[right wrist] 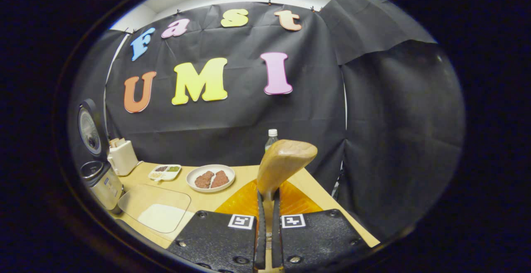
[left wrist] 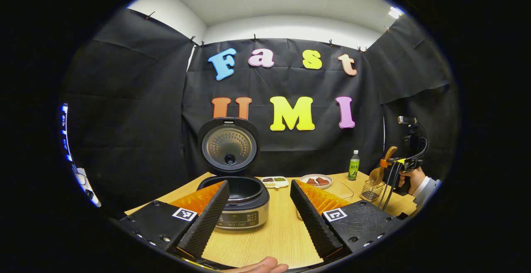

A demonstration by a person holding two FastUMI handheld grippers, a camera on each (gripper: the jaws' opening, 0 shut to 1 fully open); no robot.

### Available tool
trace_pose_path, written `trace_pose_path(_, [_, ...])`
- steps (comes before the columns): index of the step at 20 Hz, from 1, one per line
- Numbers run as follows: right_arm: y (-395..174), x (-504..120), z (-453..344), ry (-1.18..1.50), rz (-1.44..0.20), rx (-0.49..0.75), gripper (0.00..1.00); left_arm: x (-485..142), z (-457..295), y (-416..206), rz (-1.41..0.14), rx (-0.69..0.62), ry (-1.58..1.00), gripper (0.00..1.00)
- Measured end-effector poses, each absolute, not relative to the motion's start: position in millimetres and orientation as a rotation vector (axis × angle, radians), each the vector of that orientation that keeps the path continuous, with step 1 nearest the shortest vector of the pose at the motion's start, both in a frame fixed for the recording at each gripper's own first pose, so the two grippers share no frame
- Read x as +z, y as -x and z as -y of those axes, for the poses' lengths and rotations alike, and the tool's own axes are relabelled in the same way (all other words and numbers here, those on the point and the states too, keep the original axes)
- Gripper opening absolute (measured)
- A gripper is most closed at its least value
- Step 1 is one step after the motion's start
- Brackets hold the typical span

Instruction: Close the left gripper, press the button to open the rice cooker; take a wooden spoon from the chopstick holder with the right hand, scoop a spoonful of rice and pour it into the rice cooker, then put the wooden spoon back into the chopstick holder.

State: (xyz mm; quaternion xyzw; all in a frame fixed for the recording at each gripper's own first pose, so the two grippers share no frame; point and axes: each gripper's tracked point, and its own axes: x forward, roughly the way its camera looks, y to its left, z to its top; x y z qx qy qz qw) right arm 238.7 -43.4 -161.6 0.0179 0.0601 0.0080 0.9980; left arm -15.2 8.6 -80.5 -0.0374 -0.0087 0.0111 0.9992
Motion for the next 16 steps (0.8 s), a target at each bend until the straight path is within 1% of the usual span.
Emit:
trace_pose_path(4, [-225.4,-136.8,14.8,0.004,-0.110,0.052,0.11,-86.7,-18.1,18.6,0.014,0.029,0.084,0.95])
trace_pose_path(7, [-219.6,-126.8,-22.2,0.004,-0.116,0.099,0.11,-84.4,-28.0,22.1,0.022,0.039,0.073,0.95])
trace_pose_path(8, [-220.4,-125.3,-32.9,0.009,-0.114,0.103,0.11,-82.9,-31.5,23.5,0.025,0.044,0.070,0.84])
trace_pose_path(9, [-221.3,-123.9,-49.3,0.022,-0.110,0.121,0.11,-82.5,-34.2,25.0,0.024,0.047,0.070,0.95])
trace_pose_path(13, [-224.3,-129.7,-115.4,0.027,-0.121,0.209,0.11,-81.2,-48.1,33.4,0.036,0.064,0.080,0.95])
trace_pose_path(16, [-233.7,-162.2,-157.4,0.072,-0.202,0.259,0.11,-85.0,-57.1,37.4,0.032,0.074,0.093,0.95])
